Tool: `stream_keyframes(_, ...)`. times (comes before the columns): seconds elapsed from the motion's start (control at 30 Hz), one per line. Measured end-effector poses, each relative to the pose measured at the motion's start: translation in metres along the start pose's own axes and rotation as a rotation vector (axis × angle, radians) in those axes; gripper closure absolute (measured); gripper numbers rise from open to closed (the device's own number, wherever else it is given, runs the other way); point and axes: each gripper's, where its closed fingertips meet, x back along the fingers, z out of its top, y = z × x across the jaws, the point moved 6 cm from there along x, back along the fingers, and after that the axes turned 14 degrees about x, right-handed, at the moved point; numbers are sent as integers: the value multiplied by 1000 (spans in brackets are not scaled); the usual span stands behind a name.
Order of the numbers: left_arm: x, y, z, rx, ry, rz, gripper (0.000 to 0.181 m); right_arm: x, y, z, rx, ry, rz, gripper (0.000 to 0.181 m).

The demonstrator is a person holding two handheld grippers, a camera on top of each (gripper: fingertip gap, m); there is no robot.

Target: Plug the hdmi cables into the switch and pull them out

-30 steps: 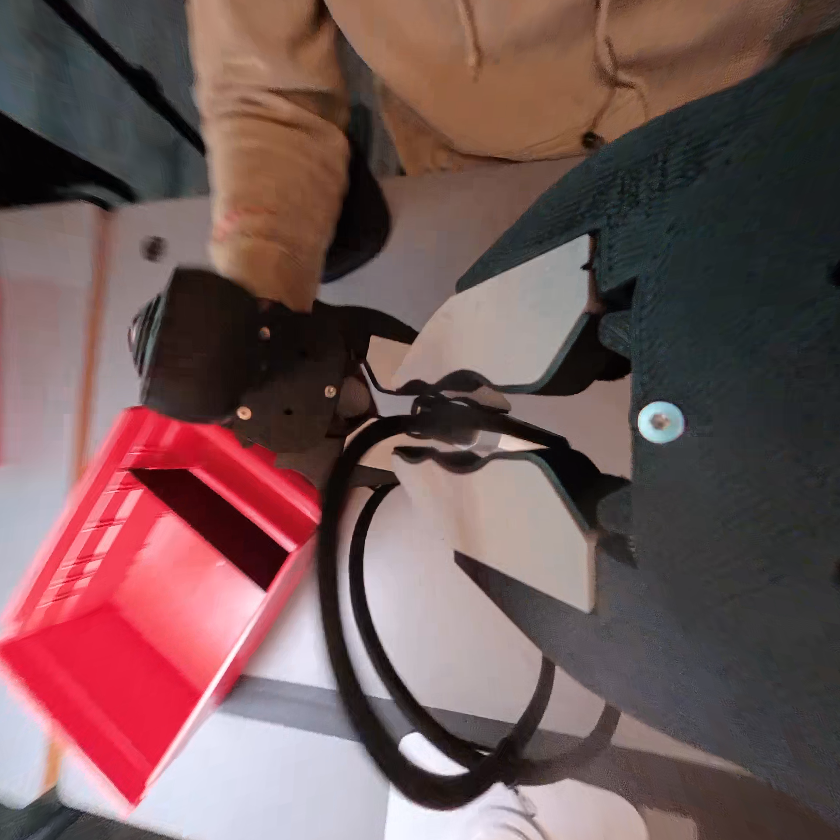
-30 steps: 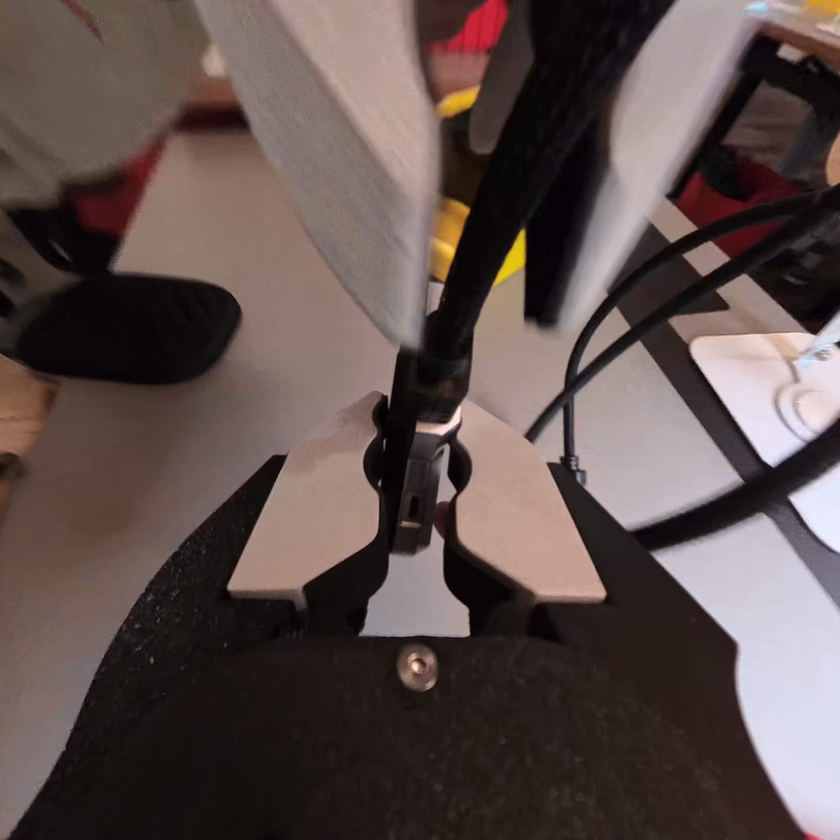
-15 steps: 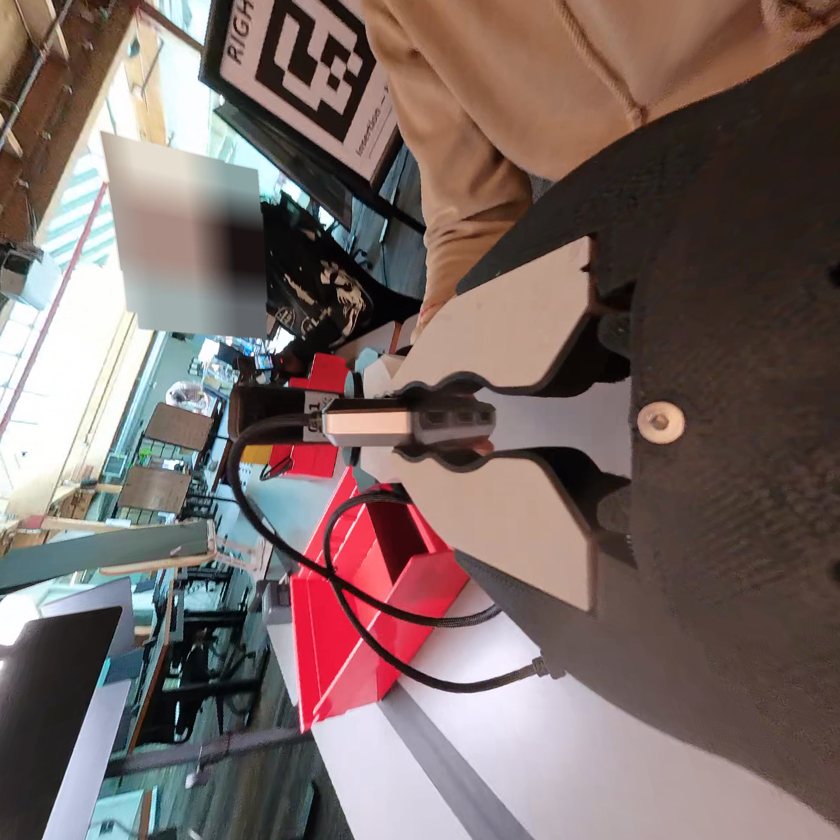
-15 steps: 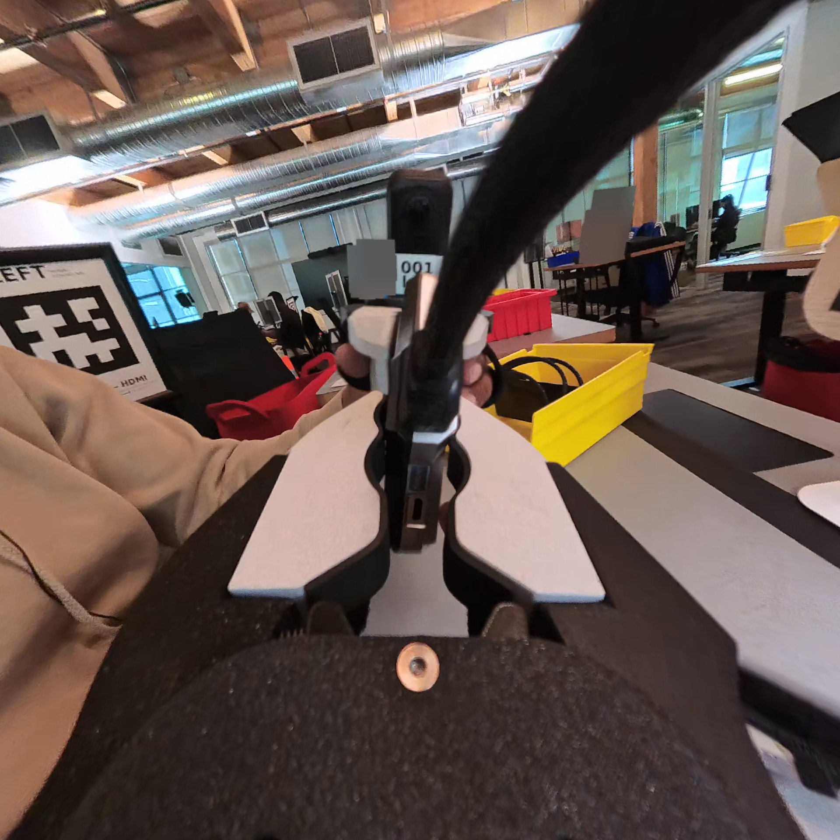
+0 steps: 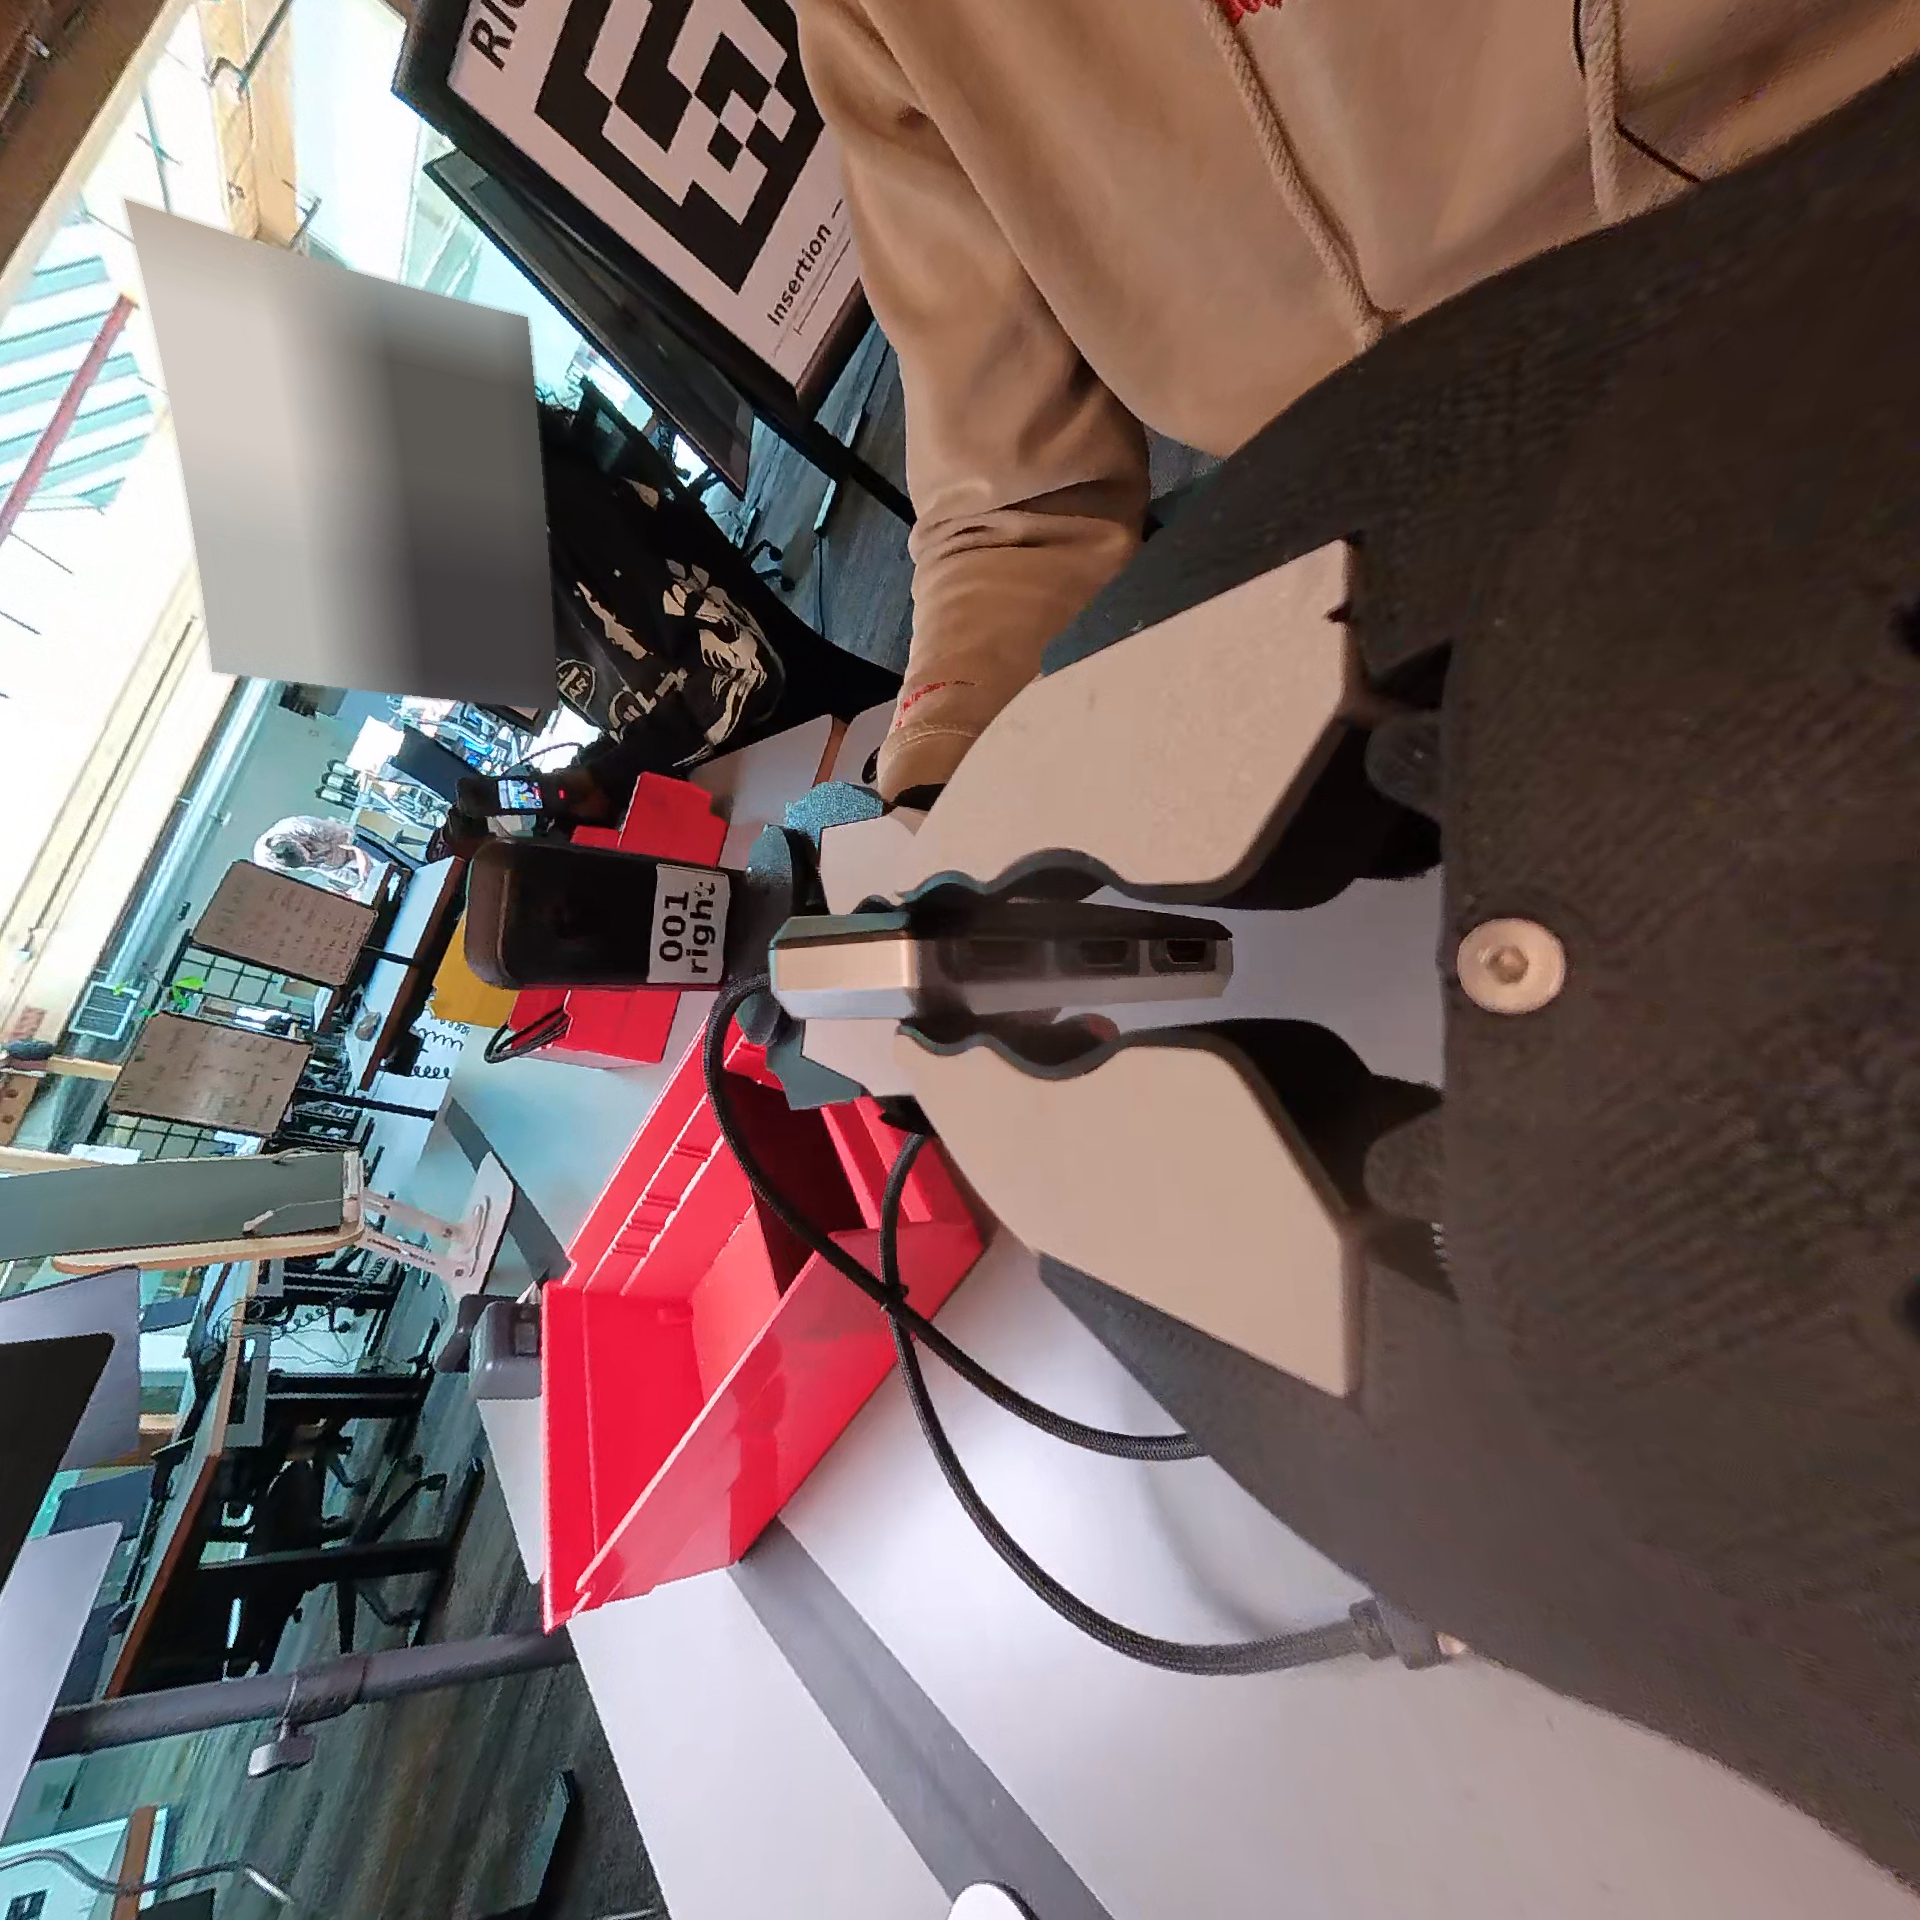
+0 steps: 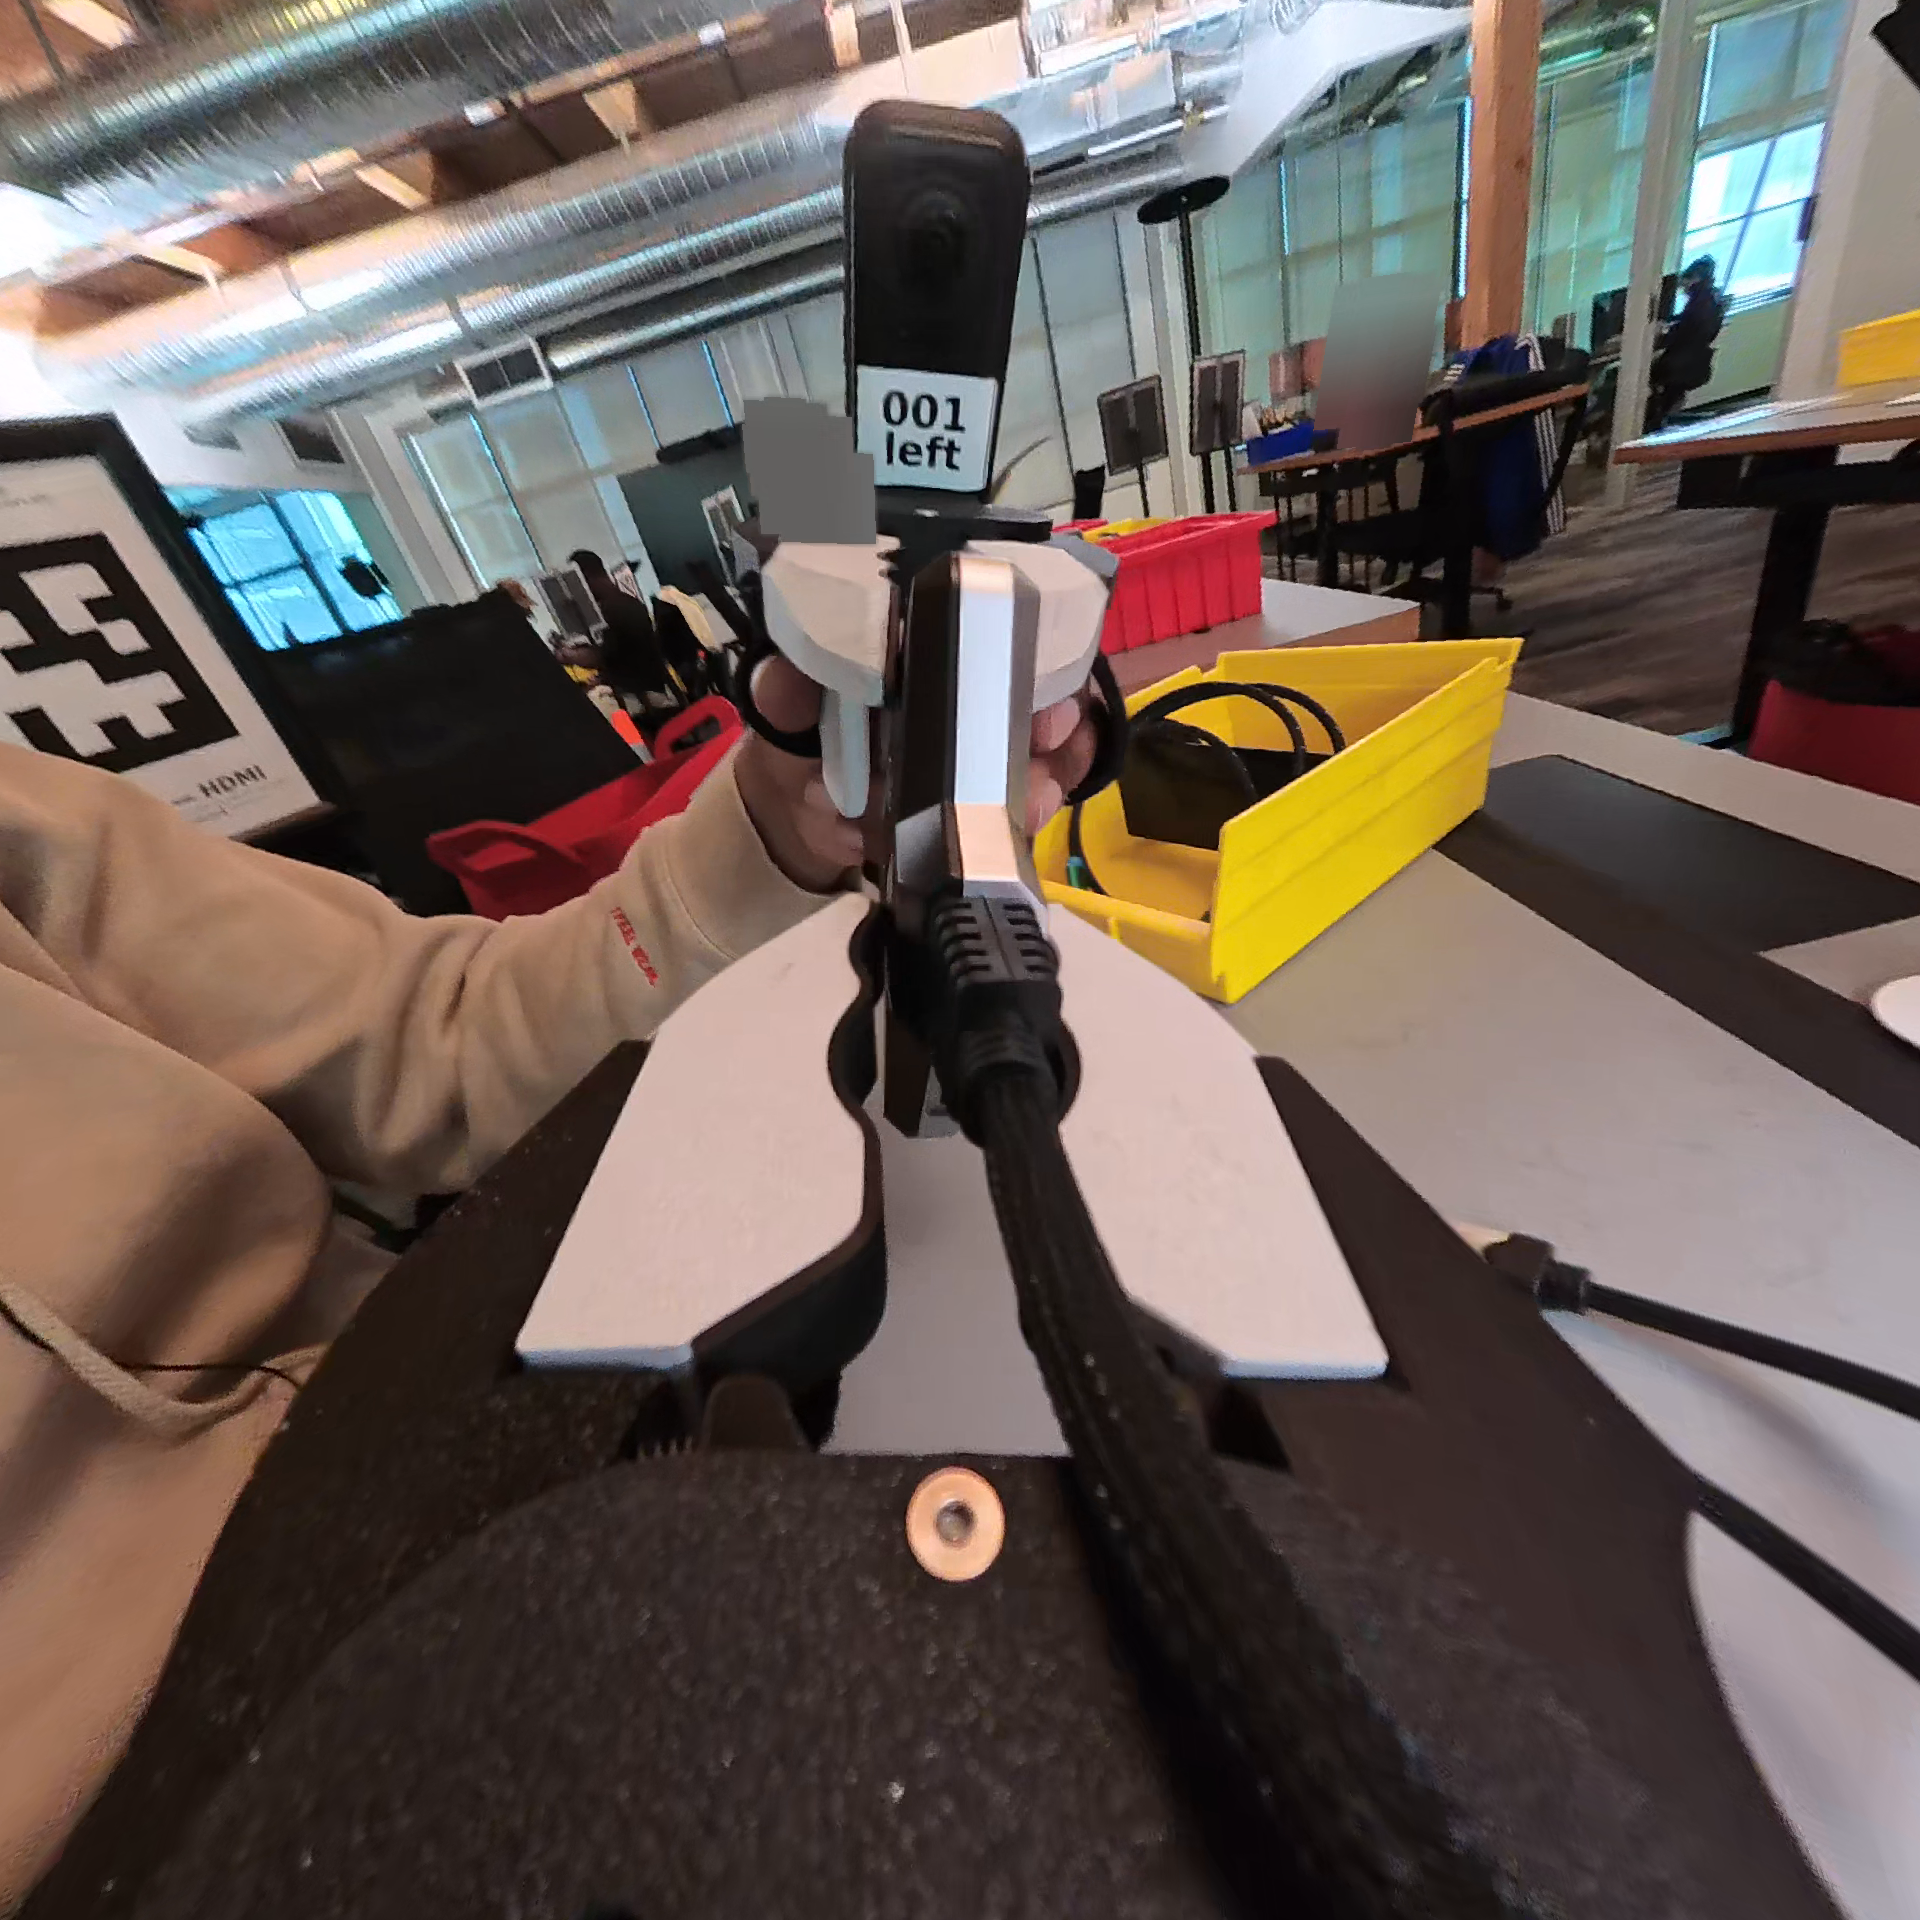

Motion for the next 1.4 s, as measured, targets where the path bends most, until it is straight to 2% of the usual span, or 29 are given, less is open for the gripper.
stream_keyframes(0.17,0,1,0,-19,25,-8,161,0,0,0,-19,22,18,159)
stream_keyframes(0.3,12,-1,7,-59,77,58,146,4,0,6,-27,49,17,159)
stream_keyframes(0.47,57,-24,17,-116,133,354,150,18,11,12,-54,97,-36,159)
stream_keyframes(0.57,95,-42,18,-121,144,584,150,26,17,14,-44,92,-74,159)
stream_keyframes(0.67,138,-57,18,-79,159,750,153,35,19,16,7,51,-114,159)
stream_keyframes(0.8,206,-86,15,-53,-15,1038,153,43,26,21,21,43,-139,159)
stream_keyframes(0.97,264,-124,-13,-72,-392,1264,148,39,30,13,-10,2,-137,158)
stream_keyframes(1.13,289,-152,-35,-156,-659,1421,145,34,28,7,-19,-44,-126,158)
stream_keyframes(1.27,298,-164,-43,-268,-883,1517,162,37,30,5,-36,-42,-138,159)
stream_keyframes(1.33,296,-163,-44,-304,-928,1527,173,39,32,5,-42,-39,-146,159)
stream_keyframes(1.4,293,-157,-39,-345,-934,1543,174,42,33,6,-45,-35,-154,158)
